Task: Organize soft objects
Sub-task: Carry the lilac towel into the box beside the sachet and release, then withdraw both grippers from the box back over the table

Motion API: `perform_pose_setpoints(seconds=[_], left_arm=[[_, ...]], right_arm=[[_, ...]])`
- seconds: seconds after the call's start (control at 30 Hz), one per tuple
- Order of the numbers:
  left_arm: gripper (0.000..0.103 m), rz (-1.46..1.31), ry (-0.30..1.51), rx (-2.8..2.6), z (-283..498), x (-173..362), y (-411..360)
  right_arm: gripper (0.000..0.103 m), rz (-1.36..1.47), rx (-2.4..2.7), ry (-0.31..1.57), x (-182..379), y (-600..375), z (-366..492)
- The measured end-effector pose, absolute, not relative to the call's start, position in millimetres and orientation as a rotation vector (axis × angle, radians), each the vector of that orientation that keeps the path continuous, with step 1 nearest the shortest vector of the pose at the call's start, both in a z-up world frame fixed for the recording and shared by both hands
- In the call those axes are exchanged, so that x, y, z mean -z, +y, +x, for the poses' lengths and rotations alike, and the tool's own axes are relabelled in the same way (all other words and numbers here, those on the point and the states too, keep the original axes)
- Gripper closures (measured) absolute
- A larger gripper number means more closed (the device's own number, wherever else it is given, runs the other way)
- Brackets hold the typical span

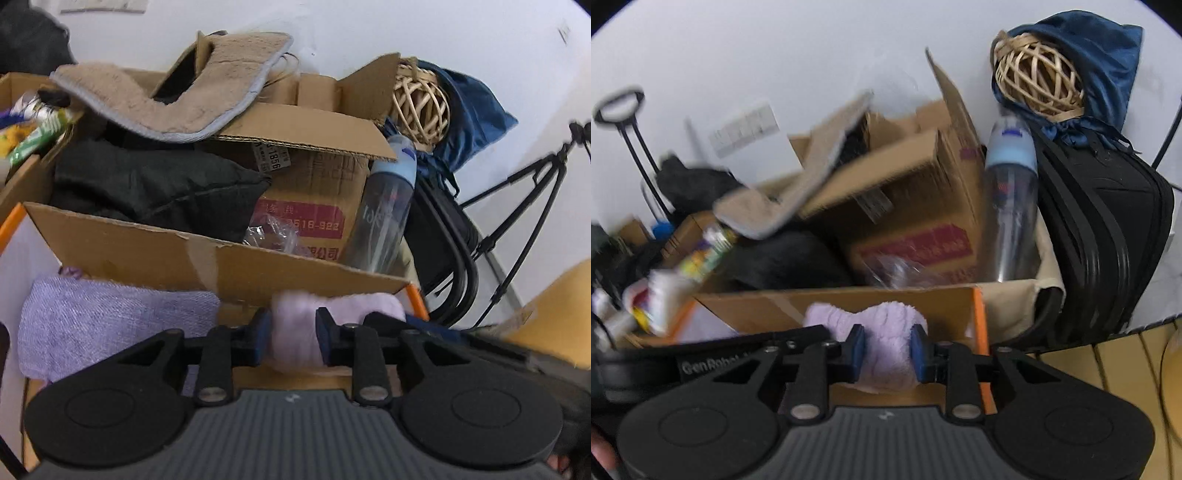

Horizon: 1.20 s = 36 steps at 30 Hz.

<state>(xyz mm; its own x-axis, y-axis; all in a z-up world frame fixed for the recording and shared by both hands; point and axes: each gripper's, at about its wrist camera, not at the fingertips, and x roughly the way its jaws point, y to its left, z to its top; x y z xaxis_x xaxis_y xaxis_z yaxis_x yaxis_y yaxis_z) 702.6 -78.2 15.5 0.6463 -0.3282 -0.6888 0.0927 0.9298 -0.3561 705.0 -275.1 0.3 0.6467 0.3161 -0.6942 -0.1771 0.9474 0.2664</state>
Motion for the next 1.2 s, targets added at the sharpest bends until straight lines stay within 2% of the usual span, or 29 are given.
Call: perform_pose_setpoints(seconds=[0.1,0.17,0.2,0.23,0.3,0.4,0.53,0.67,0.87,0.97,1.2], left_arm=[[0.057,-0.215,0.768,0.245,683.4,-28.2,-76.9],[0.049,-0.177,0.734,0.248,670.8,-40.9,-71.0],[0.036,-0.17,0.728,0.243,663.9,-46.6,-65.9],[0.026,-0.165,0.728,0.227,655.9,-53.0,-61.5],[0.024,-0.127,0.702,0.222,628.1,-67.6,-50.8],[0.019,-0.073,0.668,0.222,587.6,-90.2,-39.2],[0.007,-0.105,0.631,0.274,522.5,-114.6,-19.8],[0.002,-0.11,0.561,0.318,444.5,-117.9,-3.8],[0.0,-0.007,0.39,0.247,310.0,-83.0,17.3],[0.0,0.087,0.293,0.193,252.2,-67.3,15.0],[0.0,0.04,0.319,0.158,183.6,-53.6,17.2]], right_arm=[[0.073,0.07,-0.235,0.799,6.9,-265.9,706.8],[0.06,0.061,-0.229,0.785,3.5,-264.6,704.9],[0.051,0.063,-0.235,0.779,0.1,-265.3,703.4],[0.048,0.062,-0.237,0.768,-5.1,-266.1,699.9],[0.048,0.034,-0.237,0.722,-20.2,-266.7,684.5],[0.04,0.009,-0.254,0.684,-42.3,-269.5,654.0],[0.039,-0.044,-0.277,0.634,-70.9,-271.3,594.9],[0.027,-0.056,-0.269,0.568,-92.2,-275.0,511.6],[0.025,0.018,-0.315,0.497,-88.6,-281.1,377.8],[0.018,0.058,-0.305,0.451,-77.6,-281.1,316.5],[0.013,0.055,-0.294,0.393,-54.0,-256.6,222.0]])
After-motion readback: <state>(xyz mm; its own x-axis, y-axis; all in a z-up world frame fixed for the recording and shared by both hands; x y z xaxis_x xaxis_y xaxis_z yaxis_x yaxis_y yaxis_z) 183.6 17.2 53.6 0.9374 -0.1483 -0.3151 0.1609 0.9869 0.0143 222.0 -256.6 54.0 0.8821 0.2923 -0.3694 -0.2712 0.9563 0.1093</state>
